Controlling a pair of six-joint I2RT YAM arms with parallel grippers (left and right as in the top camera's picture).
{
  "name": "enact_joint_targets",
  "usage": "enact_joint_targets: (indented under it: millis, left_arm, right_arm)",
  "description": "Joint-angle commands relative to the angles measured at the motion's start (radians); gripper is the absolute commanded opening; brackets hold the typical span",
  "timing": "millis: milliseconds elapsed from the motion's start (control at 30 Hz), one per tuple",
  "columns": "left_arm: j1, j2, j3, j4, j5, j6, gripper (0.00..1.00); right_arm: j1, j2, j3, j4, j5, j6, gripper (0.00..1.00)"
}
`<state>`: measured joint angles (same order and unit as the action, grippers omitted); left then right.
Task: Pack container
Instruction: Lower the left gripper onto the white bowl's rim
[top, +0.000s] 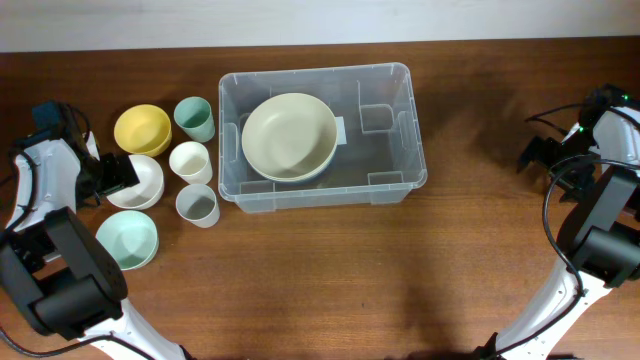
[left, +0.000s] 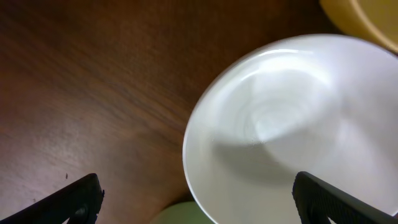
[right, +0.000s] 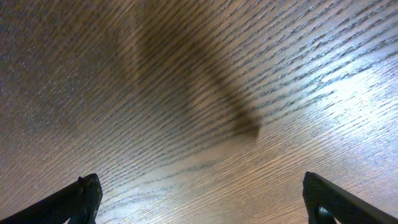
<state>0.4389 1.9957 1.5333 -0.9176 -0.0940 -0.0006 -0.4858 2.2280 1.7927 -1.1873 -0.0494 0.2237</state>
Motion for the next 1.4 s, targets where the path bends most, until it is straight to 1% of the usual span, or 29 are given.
enact_joint_targets:
  millis: [0, 67, 200, 300, 600, 867, 900, 933, 967, 1000, 1367]
  left_arm:
    - [0.001, 0.019, 0.012, 0.022, 0.003, 0.024, 1.0]
    - [0.001, 0.032, 0.012, 0.028, 0.004, 0.024, 1.0]
    - [0.001, 0.06, 0.012, 0.02, 0.024, 0.023, 0.96]
    - [0.001, 0.075, 0.012, 0.021, 0.04, 0.023, 0.92]
    - [0.001, 0.129, 0.012, 0.027, 0.046, 0.023, 0.92]
    - [0.001, 0.132, 0.012, 0.035, 0.046, 0.023, 0.91]
    - [0.001, 0.132, 0.012, 0.035, 0.046, 0.023, 0.89]
    - [0.001, 0.132, 0.013, 0.035, 0.045, 0.023, 0.8]
    - [0.001, 0.132, 0.014, 0.035, 0.046, 0.023, 0.75]
    - [0.001, 0.132, 0.015, 0.035, 0.045, 0.023, 0.74]
    - [0.001, 0.132, 0.074, -0.011, 0.046, 0.023, 0.72]
  right_arm:
    - [-0.006, -0.017, -0.003, 0.001, 0.002, -0.006, 0.99]
    - [-0.006, -0.017, -0.003, 0.001, 0.002, -0.006, 0.98]
    - [-0.006, -0.017, -0.003, 0.001, 0.001, -0.006, 0.99]
    - [-0.006, -0.017, -0.003, 0.001, 0.002, -0.006, 0.99]
    - [-0.006, -0.017, -0.003, 0.001, 0.002, -0.006, 0.99]
    - [-0.006, -0.017, -0.003, 0.001, 0.001, -0.006, 0.99]
    - [-0.006, -0.017, -0.003, 0.001, 0.002, -0.006, 0.99]
    - [-0.006, -0.017, -0.003, 0.001, 0.002, -0.006, 0.99]
    - [-0.006, -0.017, -0.003, 0.001, 0.002, -0.007, 0.99]
    - [-0.006, -0.017, -0.003, 0.001, 0.002, -0.006, 0.99]
    - [-0.006, -0.017, -0.003, 0.001, 0.002, -0.007, 0.99]
